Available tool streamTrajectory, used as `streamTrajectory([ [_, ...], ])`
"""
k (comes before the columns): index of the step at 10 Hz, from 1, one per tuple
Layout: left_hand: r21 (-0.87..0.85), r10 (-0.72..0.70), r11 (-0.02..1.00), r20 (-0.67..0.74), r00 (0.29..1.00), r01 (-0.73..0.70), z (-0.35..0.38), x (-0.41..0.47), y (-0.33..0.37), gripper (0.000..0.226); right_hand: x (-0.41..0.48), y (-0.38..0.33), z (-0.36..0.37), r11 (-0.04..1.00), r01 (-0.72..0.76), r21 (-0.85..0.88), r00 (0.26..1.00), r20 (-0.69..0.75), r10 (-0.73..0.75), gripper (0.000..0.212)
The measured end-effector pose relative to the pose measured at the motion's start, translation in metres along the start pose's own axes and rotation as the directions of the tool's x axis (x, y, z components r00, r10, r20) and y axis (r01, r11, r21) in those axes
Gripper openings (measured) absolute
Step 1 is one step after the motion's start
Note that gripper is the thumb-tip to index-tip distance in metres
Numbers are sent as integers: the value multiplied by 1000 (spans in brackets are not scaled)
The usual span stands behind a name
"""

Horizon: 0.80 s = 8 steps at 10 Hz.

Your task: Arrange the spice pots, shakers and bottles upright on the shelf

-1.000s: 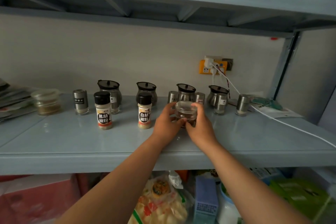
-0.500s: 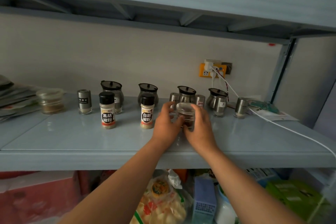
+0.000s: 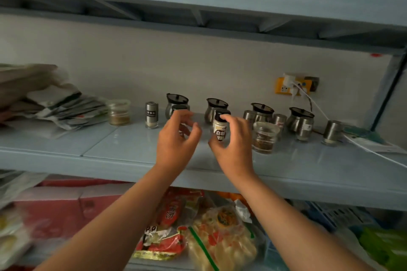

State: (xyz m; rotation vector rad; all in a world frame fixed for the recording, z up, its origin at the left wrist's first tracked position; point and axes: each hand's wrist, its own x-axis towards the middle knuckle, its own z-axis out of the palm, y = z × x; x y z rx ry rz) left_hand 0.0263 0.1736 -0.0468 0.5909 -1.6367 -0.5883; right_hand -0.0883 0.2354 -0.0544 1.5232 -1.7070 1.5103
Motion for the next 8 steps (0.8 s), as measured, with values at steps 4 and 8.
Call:
streamTrajectory([
  [4,5,-309,946,-286,907,324,-110,41,-62,26,-1,-90,113,935,-173,311,962,257,92,47],
  [8,17,-387,914,-264,883,405,-143,82,-126,33,25,-91,210,882,-359,306,886,410,219,54],
])
